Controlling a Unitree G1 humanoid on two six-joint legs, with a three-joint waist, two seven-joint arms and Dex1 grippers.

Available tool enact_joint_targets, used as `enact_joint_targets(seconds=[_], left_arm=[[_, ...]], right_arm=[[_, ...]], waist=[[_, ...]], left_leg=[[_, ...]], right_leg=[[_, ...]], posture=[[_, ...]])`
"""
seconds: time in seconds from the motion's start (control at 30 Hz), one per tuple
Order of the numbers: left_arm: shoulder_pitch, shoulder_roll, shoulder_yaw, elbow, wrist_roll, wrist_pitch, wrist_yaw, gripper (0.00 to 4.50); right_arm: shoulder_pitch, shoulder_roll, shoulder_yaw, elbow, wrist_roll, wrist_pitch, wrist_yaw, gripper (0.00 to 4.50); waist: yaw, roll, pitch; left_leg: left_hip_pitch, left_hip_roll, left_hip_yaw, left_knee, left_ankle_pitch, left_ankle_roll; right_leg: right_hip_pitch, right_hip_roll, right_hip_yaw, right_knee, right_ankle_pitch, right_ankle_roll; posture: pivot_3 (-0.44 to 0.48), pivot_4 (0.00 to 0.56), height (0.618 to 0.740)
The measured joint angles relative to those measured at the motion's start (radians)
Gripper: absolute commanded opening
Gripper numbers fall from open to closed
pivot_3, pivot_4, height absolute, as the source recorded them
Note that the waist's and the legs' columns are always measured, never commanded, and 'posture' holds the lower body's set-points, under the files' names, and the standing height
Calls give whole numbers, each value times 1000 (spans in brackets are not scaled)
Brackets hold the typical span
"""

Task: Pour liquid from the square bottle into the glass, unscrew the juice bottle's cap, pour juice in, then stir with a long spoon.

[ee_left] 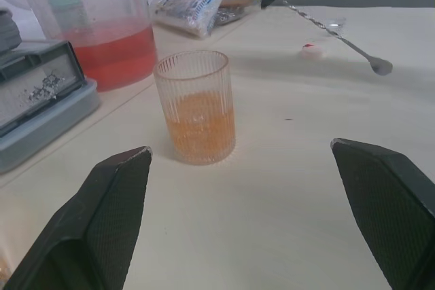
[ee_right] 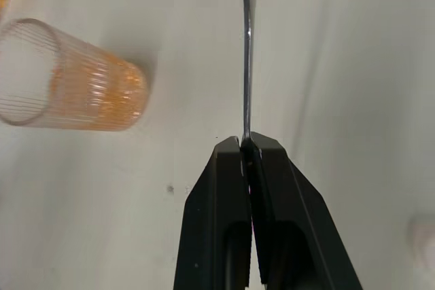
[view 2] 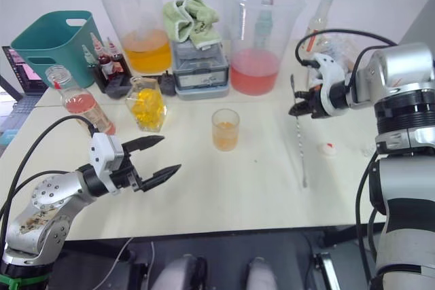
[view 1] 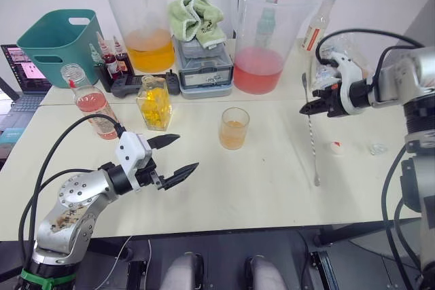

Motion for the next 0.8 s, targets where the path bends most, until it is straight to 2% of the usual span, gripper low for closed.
enact_joint_targets(seconds=[0.17,0.4,0.57,0.8], left_arm=[[33,9,6,-42,1,10,31,4476],[66,16,11,-82,1,24,70,4476],[85,35,22,-106,1,50,88,4476],[104,66,22,-145,1,90,98,4500]], right_arm=[[5,72,40,125,-91,-107,33,0],[-2,183,-16,359,-179,-200,-3,0],[-2,227,-57,441,-223,-255,-20,0],[-10,245,-122,492,-256,-278,-26,2381]], waist=[[0,0,0],[-1,0,0],[-3,0,0],[-4,0,0]], left_leg=[[0,0,0,0,0,0],[0,0,0,0,1,-1],[0,0,0,0,1,-1],[0,0,0,0,1,-2]], right_leg=[[0,1,0,0,0,0],[0,1,0,1,0,0],[0,2,0,1,0,0],[0,2,0,1,0,0]], posture=[[0,150,736],[0,150,736],[0,150,736],[0,150,736]])
